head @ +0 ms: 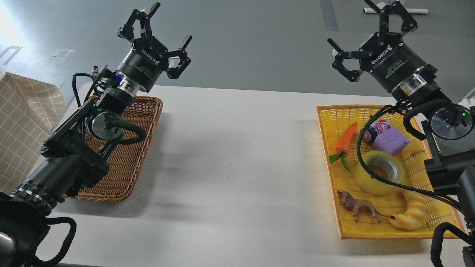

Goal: Place and transfer tape with both arms

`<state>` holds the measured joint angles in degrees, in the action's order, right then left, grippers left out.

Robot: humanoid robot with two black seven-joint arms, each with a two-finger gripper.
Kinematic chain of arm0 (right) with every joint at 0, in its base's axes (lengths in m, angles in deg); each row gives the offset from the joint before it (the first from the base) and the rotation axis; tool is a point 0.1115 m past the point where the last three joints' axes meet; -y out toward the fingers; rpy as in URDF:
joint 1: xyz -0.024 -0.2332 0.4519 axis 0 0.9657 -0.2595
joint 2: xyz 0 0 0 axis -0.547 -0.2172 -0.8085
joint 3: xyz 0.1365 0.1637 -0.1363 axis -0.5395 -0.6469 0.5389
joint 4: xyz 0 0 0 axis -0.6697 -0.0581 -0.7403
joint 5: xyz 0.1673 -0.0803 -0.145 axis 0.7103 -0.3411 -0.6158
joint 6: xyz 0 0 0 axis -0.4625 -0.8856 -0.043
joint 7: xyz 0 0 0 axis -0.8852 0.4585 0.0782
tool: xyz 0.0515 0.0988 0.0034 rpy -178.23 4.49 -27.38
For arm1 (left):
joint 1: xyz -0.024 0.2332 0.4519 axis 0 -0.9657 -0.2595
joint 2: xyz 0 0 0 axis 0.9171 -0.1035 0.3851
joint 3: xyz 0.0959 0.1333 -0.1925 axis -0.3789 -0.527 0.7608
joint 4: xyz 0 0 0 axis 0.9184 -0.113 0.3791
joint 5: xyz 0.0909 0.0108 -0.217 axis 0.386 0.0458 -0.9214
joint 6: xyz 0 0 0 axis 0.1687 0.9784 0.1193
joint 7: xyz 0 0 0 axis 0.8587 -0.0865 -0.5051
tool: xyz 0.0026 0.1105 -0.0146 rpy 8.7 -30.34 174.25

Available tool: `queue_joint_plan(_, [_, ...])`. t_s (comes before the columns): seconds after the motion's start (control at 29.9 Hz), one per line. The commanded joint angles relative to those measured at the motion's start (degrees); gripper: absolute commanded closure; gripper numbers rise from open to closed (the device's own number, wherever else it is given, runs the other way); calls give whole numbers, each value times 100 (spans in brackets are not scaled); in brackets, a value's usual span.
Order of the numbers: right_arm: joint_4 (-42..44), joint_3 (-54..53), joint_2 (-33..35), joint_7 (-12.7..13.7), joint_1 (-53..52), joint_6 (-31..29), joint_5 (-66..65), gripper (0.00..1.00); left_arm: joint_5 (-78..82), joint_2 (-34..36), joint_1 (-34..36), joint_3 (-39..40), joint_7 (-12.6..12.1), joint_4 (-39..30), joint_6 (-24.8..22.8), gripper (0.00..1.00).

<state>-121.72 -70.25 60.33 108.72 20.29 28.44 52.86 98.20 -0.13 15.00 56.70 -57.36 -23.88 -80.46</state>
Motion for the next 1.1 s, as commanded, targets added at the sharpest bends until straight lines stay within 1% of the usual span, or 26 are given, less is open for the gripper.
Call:
queue_joint_plan(0.0, [0, -10, 0, 1, 25, 0, 2, 1, -7, 0, 0, 3, 0, 0, 0, 2])
queue_joint_plan(1.07, [70, 51, 26, 1, 78, 0, -42, 1, -7, -9, 9, 11, 8, -8, 0, 2])
